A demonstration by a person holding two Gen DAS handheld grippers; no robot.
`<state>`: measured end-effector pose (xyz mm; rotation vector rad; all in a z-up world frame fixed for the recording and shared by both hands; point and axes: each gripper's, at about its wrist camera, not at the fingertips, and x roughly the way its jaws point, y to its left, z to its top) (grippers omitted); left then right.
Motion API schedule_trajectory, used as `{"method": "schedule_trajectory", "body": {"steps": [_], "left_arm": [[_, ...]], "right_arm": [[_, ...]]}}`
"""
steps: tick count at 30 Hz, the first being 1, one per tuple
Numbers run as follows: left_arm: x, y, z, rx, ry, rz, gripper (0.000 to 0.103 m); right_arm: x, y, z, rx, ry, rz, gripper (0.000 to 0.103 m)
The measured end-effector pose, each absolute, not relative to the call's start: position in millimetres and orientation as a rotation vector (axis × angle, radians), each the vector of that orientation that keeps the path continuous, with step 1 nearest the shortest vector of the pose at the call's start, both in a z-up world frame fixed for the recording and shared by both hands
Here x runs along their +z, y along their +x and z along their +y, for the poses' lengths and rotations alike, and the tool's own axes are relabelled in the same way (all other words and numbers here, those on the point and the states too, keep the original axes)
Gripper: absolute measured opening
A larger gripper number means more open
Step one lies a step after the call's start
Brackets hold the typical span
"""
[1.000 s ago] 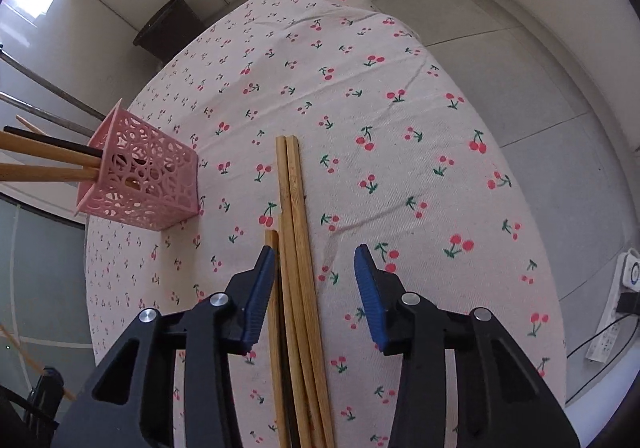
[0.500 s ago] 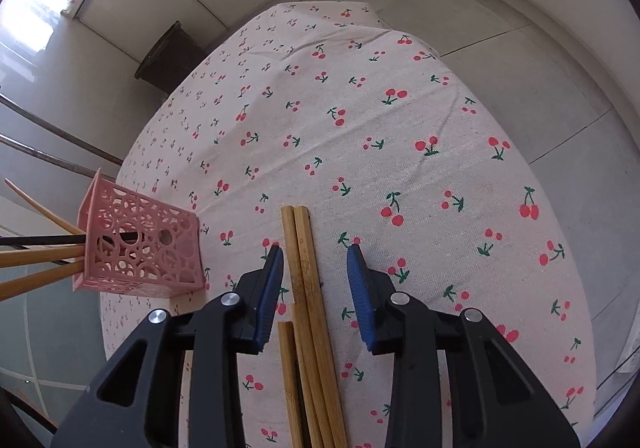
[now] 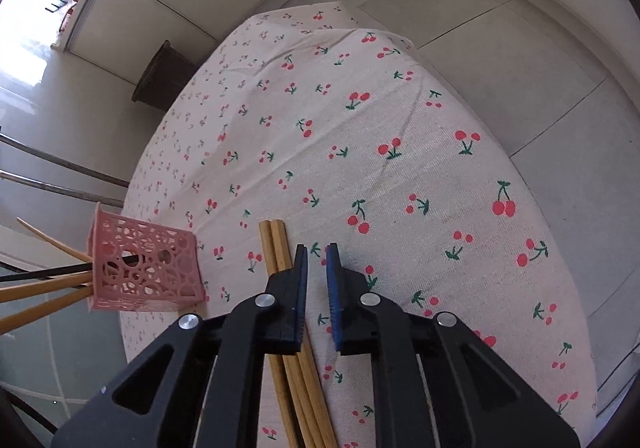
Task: Organize utensils
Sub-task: 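Grasp a chopstick with the right tool while the left tool holds its chopstick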
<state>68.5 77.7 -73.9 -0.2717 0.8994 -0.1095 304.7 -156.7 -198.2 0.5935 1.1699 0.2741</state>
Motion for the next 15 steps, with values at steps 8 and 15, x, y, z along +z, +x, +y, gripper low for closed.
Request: {"method": "schedule_trajectory", "body": {"steps": [8, 15], "left_arm": [[-97.9, 80.1, 78.9, -0.099, -0.279, 1.001, 0.007], [-128.8, 97.7, 89.8, -0.027, -0.333, 1.106, 0.015]], "right_arm": [[-195.8, 304.3, -128.1, 0.253, 0.460, 1.189, 0.025], [-190.2, 311.6, -97.0, 0.195, 0.234, 1.176, 0.021]]}}
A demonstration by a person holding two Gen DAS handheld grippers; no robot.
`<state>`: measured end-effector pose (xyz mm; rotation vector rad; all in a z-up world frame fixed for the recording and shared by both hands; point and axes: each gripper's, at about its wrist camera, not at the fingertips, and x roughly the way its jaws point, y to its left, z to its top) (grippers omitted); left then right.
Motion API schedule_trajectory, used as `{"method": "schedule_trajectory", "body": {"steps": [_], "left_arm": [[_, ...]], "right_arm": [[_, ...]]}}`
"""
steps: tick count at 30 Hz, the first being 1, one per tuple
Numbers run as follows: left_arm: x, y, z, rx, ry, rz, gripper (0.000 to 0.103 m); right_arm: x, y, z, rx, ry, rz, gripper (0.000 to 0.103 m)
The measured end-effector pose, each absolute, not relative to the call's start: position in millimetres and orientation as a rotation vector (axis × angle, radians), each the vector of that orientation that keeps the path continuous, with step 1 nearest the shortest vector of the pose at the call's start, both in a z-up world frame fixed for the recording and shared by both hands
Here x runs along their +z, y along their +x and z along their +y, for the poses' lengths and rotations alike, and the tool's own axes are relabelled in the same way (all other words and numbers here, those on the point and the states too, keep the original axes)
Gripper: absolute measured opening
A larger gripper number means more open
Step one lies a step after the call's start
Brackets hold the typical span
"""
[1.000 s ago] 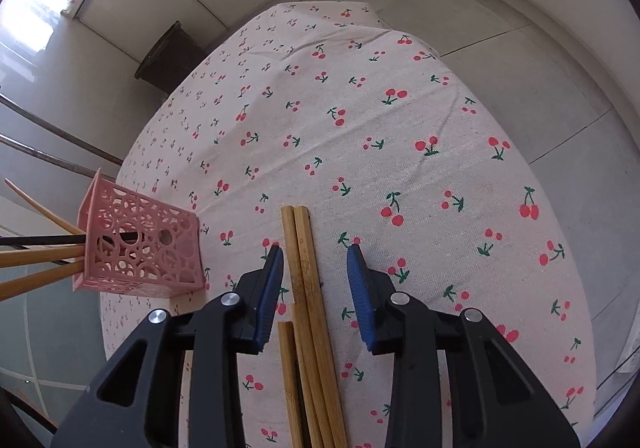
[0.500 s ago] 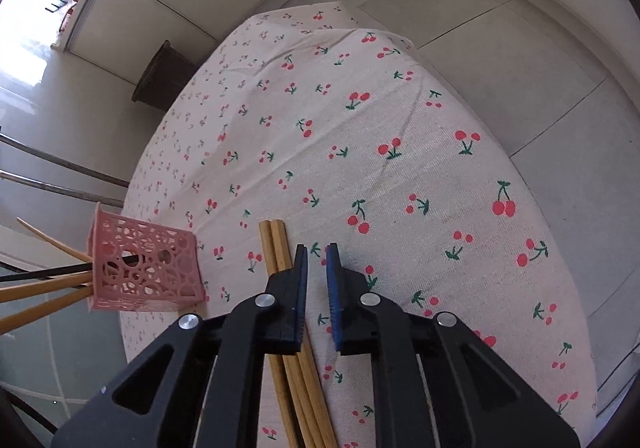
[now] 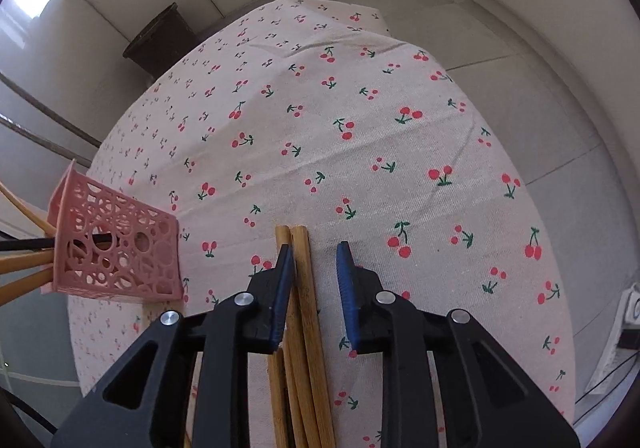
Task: Organize utensils
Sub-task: 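Grasp a chopstick with the right tool while the left tool holds its chopstick, then lift both held chopsticks and carry them above the pink basket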
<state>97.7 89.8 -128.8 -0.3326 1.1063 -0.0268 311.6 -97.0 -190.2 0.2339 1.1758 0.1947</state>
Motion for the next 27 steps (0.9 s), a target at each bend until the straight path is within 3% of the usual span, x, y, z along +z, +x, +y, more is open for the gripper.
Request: {"method": "schedule_trajectory", "body": {"steps": [2, 5, 7, 16, 20, 23, 27], "left_arm": [[-140.3, 106.9, 89.8, -0.024, -0.350, 1.140, 0.022], [-159.8, 123.7, 87.2, -0.008, -0.375, 1.148, 0.031], [-170.7, 132.9, 83.6, 0.049, -0.339, 1.139, 0.031], [-186.1, 170.2, 47.1, 0.135, -0.254, 1.134, 0.039], [-188.6, 163.4, 39.0, 0.181, -0.165, 1.129, 0.005], [-186.5, 146.1, 65.9, 0.061, -0.387, 1.113, 0.005], [-160.0, 118.2, 88.2, -0.053, -0.470, 1.049, 0.005]], "right_arm": [[-190.7, 311.9, -98.8, 0.186, 0.196, 1.178, 0.008], [-195.7, 308.0, -119.6, 0.240, 0.309, 1.202, 0.008], [-196.1, 301.8, -130.1, 0.255, 0.320, 1.222, 0.008], [-189.7, 249.8, -142.9, 0.281, 0.135, 1.267, 0.008], [-190.0, 235.4, -148.0, 0.290, 0.137, 1.265, 0.008], [-178.3, 225.2, -158.6, 0.350, 0.231, 1.206, 0.008], [-135.2, 208.9, -161.4, 0.412, 0.285, 1.087, 0.008]]}}
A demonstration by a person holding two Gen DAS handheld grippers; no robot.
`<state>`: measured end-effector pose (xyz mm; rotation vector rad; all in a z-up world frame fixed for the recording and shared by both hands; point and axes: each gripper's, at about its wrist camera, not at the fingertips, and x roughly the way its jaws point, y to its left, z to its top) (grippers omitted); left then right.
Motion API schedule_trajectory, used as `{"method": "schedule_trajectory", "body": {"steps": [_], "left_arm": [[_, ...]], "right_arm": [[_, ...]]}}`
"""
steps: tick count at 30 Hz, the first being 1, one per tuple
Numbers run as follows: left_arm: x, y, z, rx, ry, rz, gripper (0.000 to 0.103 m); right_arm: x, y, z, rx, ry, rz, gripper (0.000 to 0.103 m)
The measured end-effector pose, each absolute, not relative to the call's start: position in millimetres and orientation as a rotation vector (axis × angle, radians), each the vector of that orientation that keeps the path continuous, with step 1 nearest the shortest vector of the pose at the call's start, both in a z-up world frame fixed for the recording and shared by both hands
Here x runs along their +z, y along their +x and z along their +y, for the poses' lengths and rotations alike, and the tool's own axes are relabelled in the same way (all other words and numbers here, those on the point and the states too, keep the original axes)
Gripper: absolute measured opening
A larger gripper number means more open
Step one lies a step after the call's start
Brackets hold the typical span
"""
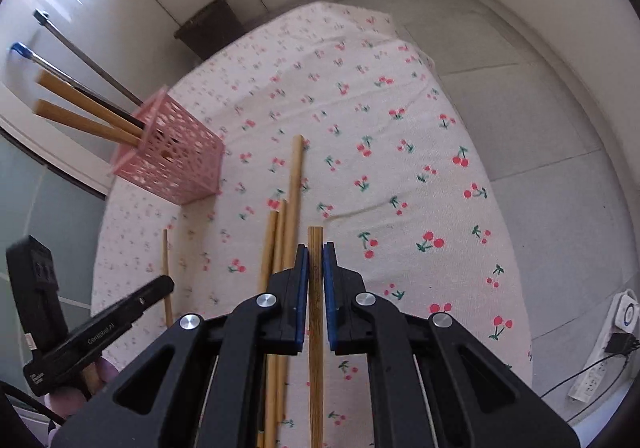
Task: Organize utensils
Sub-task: 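Lift both held chopsticks and carry them above the pink basket, then open the left tool to drop its chopstick into the basket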
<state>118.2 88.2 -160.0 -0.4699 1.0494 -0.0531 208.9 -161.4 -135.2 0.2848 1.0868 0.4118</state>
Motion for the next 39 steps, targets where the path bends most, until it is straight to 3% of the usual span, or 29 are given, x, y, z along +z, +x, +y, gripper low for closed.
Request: {"method": "schedule_trajectory", "body": {"steps": [5, 19, 32, 39], "left_arm": [[-108.6, 81.2, 100.6, -0.112, -0.415, 0.934, 0.005], [-28.9, 29.1, 103.0, -0.031, -0.351, 0.727, 0.005], [78.0, 82.6, 119.1, 0.040, -0.353, 0.459, 0.005], [88.5, 135.5, 113.0, 0.123, -0.334, 0.386, 0.005]], "right_arm": [[-90.8, 178.8, -159.1, 0.447, 0.287, 1.007, 0.008], [-0.1, 109.2, -148.6, 0.530, 0.275, 0.773, 0.008], [108.2, 140.5, -138.3, 0.527, 0.391, 0.471, 0.008], [121.5, 170.8, -139.0, 0.481, 0.436, 0.407, 0.008]]}}
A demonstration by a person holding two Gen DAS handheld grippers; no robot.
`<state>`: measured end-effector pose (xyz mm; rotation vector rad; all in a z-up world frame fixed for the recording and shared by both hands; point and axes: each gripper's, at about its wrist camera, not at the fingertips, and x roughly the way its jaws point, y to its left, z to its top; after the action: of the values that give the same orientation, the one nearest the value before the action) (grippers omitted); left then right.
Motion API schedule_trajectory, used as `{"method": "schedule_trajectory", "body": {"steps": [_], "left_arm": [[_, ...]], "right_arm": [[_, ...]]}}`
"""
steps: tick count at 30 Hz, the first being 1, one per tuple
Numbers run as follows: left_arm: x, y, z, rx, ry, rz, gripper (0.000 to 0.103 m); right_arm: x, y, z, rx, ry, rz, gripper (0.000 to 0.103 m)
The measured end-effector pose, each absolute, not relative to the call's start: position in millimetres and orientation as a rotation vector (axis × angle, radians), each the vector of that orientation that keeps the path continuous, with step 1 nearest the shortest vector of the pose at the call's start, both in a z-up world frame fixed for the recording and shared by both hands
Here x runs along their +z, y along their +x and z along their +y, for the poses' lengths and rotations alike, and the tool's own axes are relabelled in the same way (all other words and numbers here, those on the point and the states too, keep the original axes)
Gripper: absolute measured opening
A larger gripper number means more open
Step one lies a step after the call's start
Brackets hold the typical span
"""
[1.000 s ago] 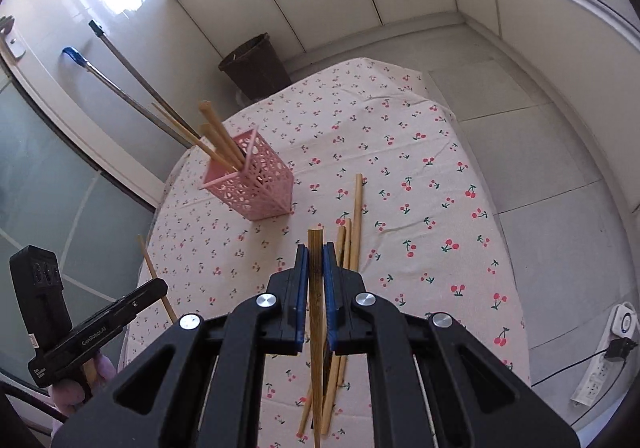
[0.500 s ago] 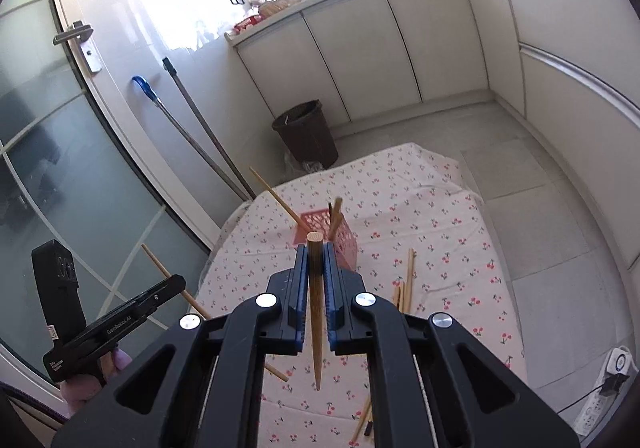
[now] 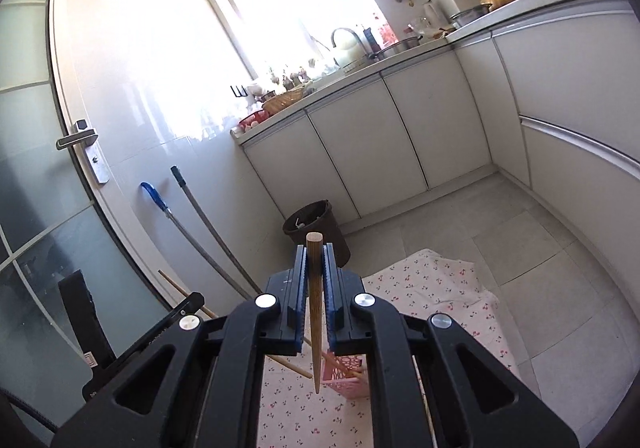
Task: Organize utensils
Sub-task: 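Open the left tool to drop its chopstick into the basket, then open the right tool to drop its chopstick into the basket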
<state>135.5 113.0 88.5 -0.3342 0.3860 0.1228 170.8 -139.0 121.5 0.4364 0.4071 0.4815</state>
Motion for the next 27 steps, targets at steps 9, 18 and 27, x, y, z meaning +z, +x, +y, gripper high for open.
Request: {"method": "schedule_trajectory", "body": {"steps": [9, 18, 27], "left_arm": [[48.0, 163.4, 120.9, 0.079, -0.392, 0.462, 0.026], [42.9, 97.0, 151.1, 0.156, -0.513, 0.493, 0.035], [39.2, 106.2, 157.2, 0.154, -0.532, 0.532, 0.035]], "right_arm": [[105.8, 199.8, -129.0, 0.447, 0.453, 0.426, 0.008], [97.3, 210.9, -116.1, 0.398, 0.442, 0.420, 0.008], [77.0, 234.1, -95.2, 0.349, 0.450, 0.405, 0.008]]}}
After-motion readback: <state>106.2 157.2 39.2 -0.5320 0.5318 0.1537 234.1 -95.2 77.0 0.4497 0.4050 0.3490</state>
